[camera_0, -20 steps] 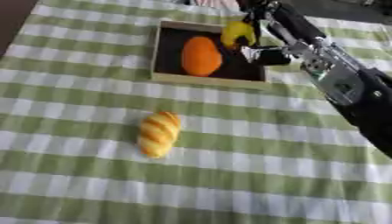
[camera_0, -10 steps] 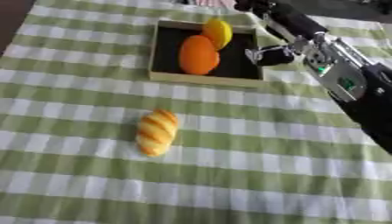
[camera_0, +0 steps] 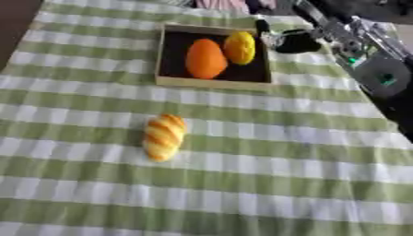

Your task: Pick up objects on the table and place them in the box.

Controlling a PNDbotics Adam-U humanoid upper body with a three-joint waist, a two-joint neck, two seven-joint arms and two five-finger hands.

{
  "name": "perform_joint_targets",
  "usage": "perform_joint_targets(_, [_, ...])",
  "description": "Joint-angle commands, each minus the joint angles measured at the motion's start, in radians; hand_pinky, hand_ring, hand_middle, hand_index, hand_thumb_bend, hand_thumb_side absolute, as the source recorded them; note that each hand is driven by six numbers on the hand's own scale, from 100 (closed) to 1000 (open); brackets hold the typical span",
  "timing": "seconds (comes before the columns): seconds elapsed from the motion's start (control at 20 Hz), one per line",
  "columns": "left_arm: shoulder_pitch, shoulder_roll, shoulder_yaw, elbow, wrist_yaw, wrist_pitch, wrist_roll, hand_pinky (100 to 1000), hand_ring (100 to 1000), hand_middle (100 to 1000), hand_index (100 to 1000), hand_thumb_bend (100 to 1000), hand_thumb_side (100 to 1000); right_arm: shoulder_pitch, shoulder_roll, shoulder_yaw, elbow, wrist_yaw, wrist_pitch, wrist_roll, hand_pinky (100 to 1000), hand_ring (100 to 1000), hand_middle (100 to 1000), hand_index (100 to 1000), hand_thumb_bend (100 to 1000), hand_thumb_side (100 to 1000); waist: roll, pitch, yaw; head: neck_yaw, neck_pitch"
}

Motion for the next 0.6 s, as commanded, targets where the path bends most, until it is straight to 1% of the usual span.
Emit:
perform_joint_targets(0.05, [-0.001, 0.028, 0.011, -0.010, -0.010, 0.002, 0.010, 749, 720, 621, 822, 100, 565, 0.043, -0.056, -0.034, -0.091, -0.054, -0.031, -0.040, 991, 1000, 828, 914, 100, 370, 0.012, -0.031, -0.012, 0.031, 0.007])
perform_joint_targets(0.1, [0.001, 0.029, 0.012, -0.010, -0.012, 0.004, 0.011, 749, 720, 621, 822, 100, 565, 0.067, -0.059, -0.042, -0.116, -0.069, -0.040, -0.051, 996, 1000, 825, 908, 100, 413, 0.013, -0.033, -0.019, 0.039, 0.007])
perform_joint_targets(0.3, [0.006, 0.038, 0.010, -0.007, -0.022, 0.008, 0.014, 749, 721, 622, 823, 100, 565, 0.161, -0.056, -0.073, -0.209, -0.127, -0.075, -0.096, 1000, 1000, 812, 884, 100, 464, 0.022, -0.042, -0.054, 0.077, 0.019])
perform_joint_targets(0.45, [0.012, 0.060, 0.012, 0.002, -0.038, 0.007, 0.014, 750, 720, 623, 823, 100, 565, 0.234, -0.045, -0.105, -0.281, -0.172, -0.088, -0.139, 1000, 1000, 798, 870, 100, 470, 0.030, -0.048, -0.102, 0.109, 0.024])
perform_joint_targets(0.6, [0.010, 0.106, 0.006, 0.024, -0.070, -0.003, 0.005, 752, 720, 625, 824, 100, 571, 0.306, -0.018, -0.131, -0.307, -0.216, -0.115, -0.183, 1000, 1000, 785, 853, 100, 470, 0.036, -0.048, -0.149, 0.144, 0.025])
